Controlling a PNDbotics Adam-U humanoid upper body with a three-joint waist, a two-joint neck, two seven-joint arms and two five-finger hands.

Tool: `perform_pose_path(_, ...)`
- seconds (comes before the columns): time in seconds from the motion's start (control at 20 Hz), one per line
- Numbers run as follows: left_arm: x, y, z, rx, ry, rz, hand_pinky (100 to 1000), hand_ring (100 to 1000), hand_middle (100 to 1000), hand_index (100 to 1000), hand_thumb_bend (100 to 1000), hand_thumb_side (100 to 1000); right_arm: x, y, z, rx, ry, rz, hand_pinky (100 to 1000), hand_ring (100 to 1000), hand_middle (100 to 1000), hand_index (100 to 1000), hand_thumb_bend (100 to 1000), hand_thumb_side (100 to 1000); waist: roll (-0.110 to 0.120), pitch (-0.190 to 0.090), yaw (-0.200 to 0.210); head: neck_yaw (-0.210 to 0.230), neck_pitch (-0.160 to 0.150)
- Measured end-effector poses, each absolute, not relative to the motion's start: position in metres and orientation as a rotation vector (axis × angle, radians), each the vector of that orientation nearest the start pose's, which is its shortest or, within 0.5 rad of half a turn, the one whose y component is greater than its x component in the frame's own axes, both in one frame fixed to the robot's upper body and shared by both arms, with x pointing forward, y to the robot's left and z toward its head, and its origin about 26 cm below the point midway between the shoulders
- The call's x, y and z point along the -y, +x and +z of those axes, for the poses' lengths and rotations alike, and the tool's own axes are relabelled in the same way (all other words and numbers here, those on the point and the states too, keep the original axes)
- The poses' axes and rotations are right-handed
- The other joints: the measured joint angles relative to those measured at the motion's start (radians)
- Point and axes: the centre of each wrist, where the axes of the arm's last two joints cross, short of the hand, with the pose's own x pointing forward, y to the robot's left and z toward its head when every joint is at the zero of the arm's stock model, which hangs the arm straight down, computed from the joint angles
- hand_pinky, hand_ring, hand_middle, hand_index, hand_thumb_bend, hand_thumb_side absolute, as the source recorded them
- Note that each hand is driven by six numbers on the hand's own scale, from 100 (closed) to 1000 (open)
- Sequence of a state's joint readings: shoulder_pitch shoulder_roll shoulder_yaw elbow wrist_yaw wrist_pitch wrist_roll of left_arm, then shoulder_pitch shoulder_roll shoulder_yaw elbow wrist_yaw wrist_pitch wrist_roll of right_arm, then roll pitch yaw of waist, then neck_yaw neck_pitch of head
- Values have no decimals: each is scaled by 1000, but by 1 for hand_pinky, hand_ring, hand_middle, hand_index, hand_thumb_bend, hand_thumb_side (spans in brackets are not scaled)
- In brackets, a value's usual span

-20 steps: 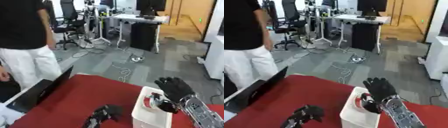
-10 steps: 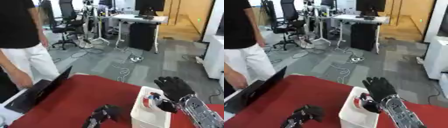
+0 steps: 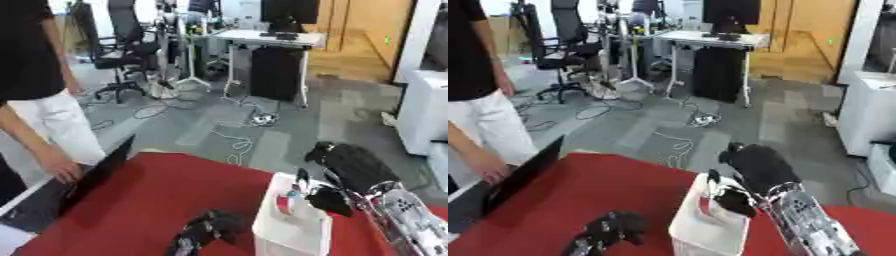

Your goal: Pick up objects on the table and place them in the box.

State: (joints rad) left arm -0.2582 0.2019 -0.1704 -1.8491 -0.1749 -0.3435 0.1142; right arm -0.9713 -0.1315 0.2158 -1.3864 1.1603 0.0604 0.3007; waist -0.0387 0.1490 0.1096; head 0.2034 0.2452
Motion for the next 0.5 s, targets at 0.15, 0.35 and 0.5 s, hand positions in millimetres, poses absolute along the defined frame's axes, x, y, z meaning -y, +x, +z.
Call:
perform_pose_path(0.15, -205, 313, 137, 2456, 87, -374, 553, 710, 690, 772, 507, 770, 109, 399, 261, 2071, -931, 1193, 341, 508, 629, 727, 100, 962, 15, -2, -28, 2, -1)
perform_pose_path(0.35, -202, 315, 144, 2492, 84, -331, 578, 767, 730, 803, 478, 778, 115, 380, 241, 2304, -671, 955, 384, 559, 647, 725, 100, 991, 37, -8, -67, 8, -8)
perform_pose_path(0.5, -199, 318, 151, 2532, 76, -294, 633, 812, 776, 831, 469, 784, 118, 369, 227, 2436, -521, 794, 441, 599, 672, 741, 100, 1000, 51, -12, -92, 9, -20)
